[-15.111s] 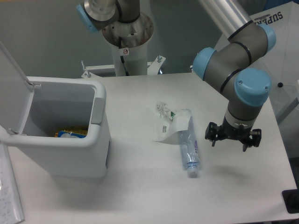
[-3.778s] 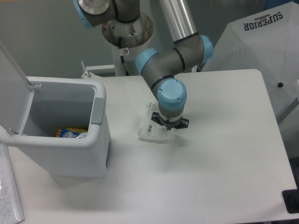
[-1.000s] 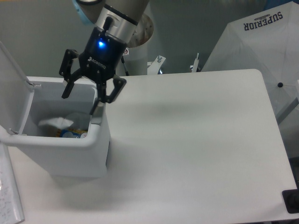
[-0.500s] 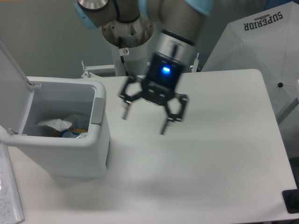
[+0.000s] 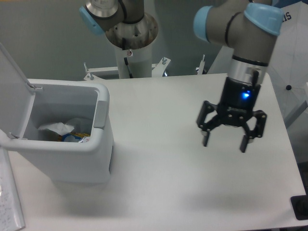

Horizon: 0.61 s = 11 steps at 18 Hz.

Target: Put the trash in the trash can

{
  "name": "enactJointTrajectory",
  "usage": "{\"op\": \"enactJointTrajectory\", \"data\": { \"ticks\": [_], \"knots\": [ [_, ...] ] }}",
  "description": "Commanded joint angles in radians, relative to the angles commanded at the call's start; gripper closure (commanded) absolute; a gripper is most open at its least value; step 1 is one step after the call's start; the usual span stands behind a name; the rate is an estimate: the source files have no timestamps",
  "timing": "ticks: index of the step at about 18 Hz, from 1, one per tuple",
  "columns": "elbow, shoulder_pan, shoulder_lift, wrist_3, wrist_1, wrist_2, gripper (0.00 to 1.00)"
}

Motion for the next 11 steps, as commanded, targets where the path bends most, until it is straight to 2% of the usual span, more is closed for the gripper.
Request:
{"op": "enactJointTrajectory", "data": {
  "ticks": [3, 6, 8, 11],
  "knots": [
    [-0.002, 0.000, -0.008, 0.098, -0.050, 0.092, 0.00],
    [0.011, -0.003, -0.018, 0.291, -0.092, 0.186, 0.00],
    [0.056, -0.008, -0.038, 0.333, -0.173, 0.272, 0.00],
    [0.170, -0.011, -0.084, 0.364, -0.328, 0.309, 0.00]
  ]
}}
